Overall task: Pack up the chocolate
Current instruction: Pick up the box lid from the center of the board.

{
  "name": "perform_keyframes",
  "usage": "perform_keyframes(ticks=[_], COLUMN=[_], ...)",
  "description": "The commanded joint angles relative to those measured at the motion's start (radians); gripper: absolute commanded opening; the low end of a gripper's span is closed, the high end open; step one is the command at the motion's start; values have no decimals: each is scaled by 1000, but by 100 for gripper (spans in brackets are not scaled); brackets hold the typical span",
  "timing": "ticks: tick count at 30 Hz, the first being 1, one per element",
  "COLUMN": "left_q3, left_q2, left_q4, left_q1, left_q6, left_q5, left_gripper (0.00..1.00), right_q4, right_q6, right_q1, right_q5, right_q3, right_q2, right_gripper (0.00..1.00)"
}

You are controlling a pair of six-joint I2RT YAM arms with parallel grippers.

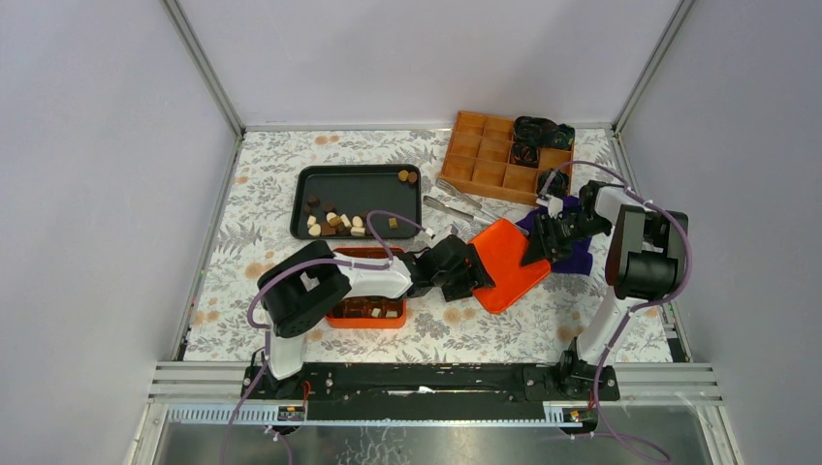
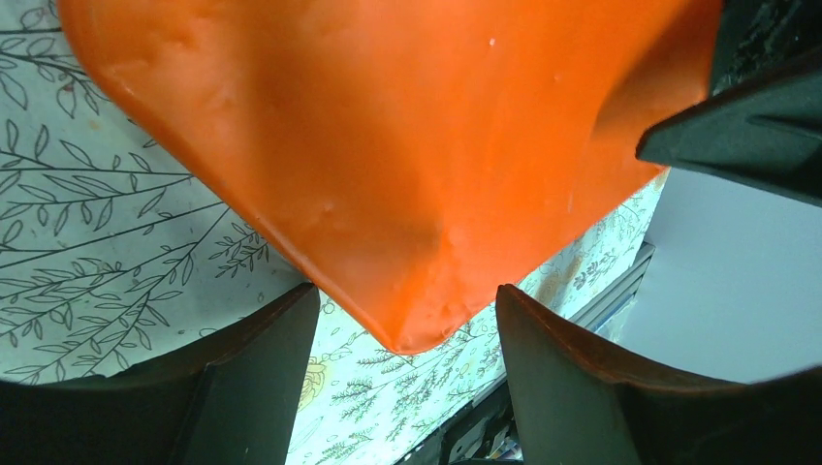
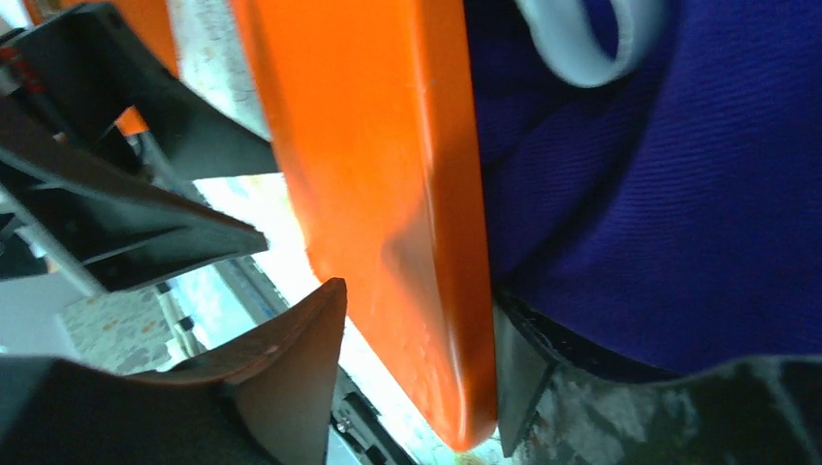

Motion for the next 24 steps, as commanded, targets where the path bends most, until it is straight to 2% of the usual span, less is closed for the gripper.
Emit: perform_keyframes(ticks=[1, 7, 14, 16, 21, 24], left_q3=[-25, -43, -57, -57, -54, -50], left_q2=[37, 19, 8, 7, 3, 1], left_q4=[-9, 11, 28, 32, 44, 43], left_q1=[4, 4, 4, 4, 5, 9], left_q6=[29, 29, 32, 36, 51, 62], left_q5=[2, -4, -4, -4, 1, 3], left_gripper=[75, 75, 75, 75, 75, 75], right_q4=[-165, -238, -241, -259, -283, -304], right_q6=[-84, -79, -42, -47, -56, -69], right_q1=[5, 6, 8, 9, 24, 38], right_q5=[-172, -242, -231, -243, -250, -252], right_q3=[47, 81, 106, 120, 151, 165], right_q2=[-55, -96, -133, -117, -60, -37], right_gripper=[58, 56, 57, 56, 44, 41])
